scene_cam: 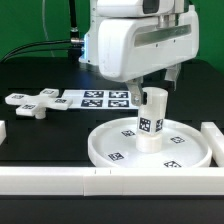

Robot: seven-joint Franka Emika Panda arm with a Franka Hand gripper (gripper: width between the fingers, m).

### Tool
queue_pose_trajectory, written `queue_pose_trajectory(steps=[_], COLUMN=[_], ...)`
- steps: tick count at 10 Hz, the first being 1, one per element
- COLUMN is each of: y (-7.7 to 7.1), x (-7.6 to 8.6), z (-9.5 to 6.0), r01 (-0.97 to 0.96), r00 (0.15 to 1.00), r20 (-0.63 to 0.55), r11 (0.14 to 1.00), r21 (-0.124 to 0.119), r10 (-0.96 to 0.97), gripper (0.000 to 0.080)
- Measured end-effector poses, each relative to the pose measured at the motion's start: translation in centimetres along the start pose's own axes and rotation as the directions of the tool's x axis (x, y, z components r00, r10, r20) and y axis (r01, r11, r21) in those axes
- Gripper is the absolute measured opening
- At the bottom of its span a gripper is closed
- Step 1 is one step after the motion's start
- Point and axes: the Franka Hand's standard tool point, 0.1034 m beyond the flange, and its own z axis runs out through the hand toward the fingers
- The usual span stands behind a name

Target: Assemble round table

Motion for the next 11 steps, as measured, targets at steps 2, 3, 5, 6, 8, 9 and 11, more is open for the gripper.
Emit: queue_pose_trajectory(steps=[2, 3, 5, 6, 8, 9, 11], y=[0.2, 0.3, 0.5, 0.4, 0.4, 0.4, 0.5], x=[-0.3, -0.4, -0.4, -0.4, -0.4, -0.6, -1.0], z=[0.0, 0.1, 0.6, 0.8, 0.9, 1.1, 1.2], r01=[0.147, 0.208, 0.441, 0.504, 0.620, 0.674, 0.755], r00=[0.989, 0.978, 0.898, 0.864, 0.783, 0.737, 0.653], r20=[0.008, 0.010, 0.030, 0.041, 0.060, 0.070, 0.086], r11=[0.989, 0.978, 0.897, 0.864, 0.784, 0.738, 0.655], r21=[-0.004, -0.004, -0.026, -0.022, -0.017, -0.010, 0.003], r10=[-0.147, -0.208, -0.440, -0.503, -0.619, -0.672, -0.753], gripper=[0.0649, 0.0649, 0.0649, 0.0649, 0.0649, 0.0649, 0.0649])
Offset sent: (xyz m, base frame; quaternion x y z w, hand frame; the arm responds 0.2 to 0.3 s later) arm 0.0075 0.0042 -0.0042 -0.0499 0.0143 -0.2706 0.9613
